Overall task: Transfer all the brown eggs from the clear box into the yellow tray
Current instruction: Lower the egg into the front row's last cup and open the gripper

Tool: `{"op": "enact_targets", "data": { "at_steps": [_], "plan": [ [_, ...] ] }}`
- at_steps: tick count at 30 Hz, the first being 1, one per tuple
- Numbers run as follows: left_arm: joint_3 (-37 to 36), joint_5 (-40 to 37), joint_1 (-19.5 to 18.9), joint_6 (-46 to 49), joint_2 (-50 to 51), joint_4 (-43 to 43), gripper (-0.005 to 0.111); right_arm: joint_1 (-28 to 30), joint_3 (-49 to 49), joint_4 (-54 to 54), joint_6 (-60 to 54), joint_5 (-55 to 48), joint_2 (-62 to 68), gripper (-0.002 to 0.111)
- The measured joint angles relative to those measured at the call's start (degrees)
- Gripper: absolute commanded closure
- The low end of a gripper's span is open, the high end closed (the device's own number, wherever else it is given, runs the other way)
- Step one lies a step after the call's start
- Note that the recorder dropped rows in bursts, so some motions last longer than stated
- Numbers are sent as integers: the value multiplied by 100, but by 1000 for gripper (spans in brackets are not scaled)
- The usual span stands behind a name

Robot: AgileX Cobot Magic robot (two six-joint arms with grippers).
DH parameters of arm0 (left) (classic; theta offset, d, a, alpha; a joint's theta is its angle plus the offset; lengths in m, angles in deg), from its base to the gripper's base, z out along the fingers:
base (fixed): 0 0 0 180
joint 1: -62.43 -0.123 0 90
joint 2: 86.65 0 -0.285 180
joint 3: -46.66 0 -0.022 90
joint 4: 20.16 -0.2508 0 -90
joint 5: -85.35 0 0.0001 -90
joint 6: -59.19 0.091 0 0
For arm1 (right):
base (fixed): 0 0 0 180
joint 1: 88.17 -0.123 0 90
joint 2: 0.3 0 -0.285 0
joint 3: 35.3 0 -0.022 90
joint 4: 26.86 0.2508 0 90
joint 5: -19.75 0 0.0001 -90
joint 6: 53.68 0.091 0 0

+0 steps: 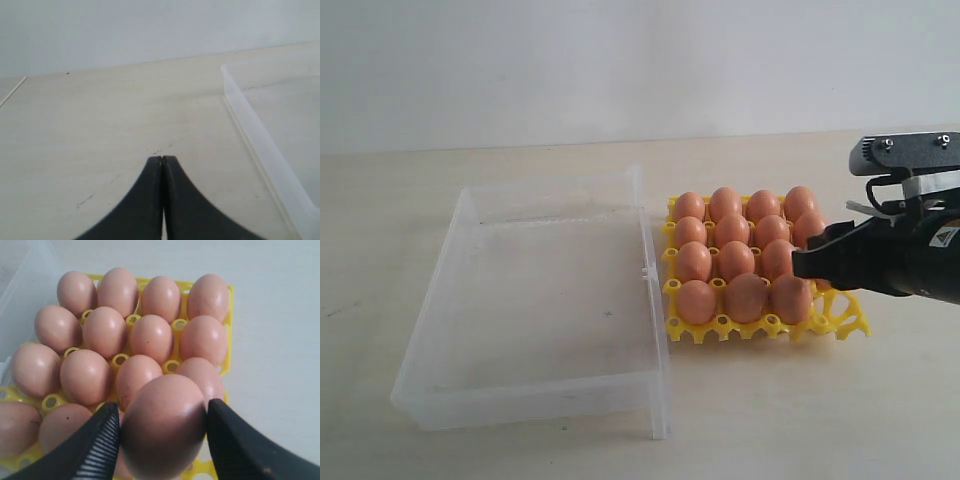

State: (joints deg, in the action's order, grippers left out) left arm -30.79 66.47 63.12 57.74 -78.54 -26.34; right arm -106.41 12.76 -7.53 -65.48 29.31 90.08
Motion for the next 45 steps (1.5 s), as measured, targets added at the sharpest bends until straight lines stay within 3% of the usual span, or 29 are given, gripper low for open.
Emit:
{"op": "enact_targets", "data": {
  "at_steps": [13,45],
  "plan": [
    [0,0,0,0,0,0,107,8,283,1144,-872,586,272,108],
    [0,0,0,0,0,0,107,8,283,538,-35,1208,753,108]
  ]
}}
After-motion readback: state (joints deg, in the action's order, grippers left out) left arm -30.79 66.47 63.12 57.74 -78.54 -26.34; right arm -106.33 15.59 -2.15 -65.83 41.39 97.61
